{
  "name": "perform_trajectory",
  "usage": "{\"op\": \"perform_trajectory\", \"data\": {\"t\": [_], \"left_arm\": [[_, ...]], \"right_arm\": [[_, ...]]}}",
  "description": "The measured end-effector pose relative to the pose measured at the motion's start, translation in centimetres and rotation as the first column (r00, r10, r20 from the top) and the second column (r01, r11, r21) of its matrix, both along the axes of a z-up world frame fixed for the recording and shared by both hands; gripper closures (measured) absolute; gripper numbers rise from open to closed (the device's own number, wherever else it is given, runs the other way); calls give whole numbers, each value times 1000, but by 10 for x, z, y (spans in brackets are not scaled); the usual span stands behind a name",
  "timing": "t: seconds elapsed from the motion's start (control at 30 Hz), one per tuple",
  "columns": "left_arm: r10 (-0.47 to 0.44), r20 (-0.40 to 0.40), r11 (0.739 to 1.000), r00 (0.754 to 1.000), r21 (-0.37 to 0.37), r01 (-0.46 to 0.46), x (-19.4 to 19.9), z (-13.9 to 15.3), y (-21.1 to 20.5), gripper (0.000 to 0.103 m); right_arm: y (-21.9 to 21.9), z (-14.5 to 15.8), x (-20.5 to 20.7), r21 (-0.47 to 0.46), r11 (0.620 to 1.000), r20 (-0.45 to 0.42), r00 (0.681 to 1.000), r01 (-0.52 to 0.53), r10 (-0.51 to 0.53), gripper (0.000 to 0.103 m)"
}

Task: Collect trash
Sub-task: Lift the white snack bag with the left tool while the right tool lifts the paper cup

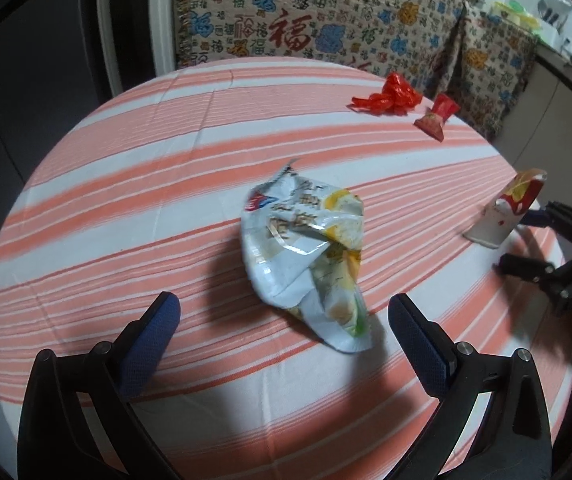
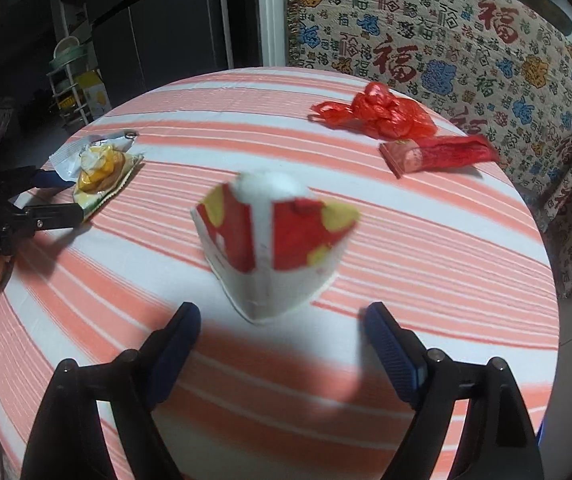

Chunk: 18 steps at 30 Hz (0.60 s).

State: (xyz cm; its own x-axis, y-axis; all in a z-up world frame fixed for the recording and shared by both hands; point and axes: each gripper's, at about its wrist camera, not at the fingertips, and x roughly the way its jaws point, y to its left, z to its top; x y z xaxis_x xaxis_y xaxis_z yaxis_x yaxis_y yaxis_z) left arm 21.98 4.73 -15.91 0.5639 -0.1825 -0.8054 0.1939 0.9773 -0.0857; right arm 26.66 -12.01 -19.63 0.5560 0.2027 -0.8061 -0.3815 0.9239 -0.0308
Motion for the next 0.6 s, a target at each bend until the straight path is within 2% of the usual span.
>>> {"op": "perform_trajectory", "data": {"t": [0.13,0.23,0.33,0.37,0.4,0.43,0.47,0.5,0.53,0.6], "left_arm": [[5,-8,998,1000,57,-4,10,-3,-15,1],[27,-17,999,1000,47,-26,19,-2,-13,2],[41,-7,995,999,90,-40,24,-1,-15,14],[38,0,995,999,92,-38,24,1,-16,26],[29,6,997,1000,75,-30,23,3,-15,44],[24,8,998,1000,61,-25,22,5,-14,51],[26,9,998,1000,58,-27,20,6,-13,53],[25,9,998,1000,53,-26,18,7,-12,57],[23,12,999,1000,41,-23,15,8,-10,58],[20,10,1000,1000,21,-20,10,10,-10,61]], "right_arm": [[-13,9,0,68,997,-17,999,29,-28,17],[-9,17,3,77,997,-6,1000,26,-26,17],[-1,21,10,90,996,-3,1000,18,-18,17],[4,20,13,88,996,-3,1000,19,-19,17],[8,19,17,81,996,-3,1000,22,-22,29],[10,16,20,81,996,-16,1000,27,-26,62],[10,14,23,107,994,-41,999,26,-21,64],[8,15,25,146,989,-51,998,35,-27,80],[7,16,26,169,985,-63,998,40,-30,81],[7,21,20,150,988,-40,998,45,-39,81]]}}
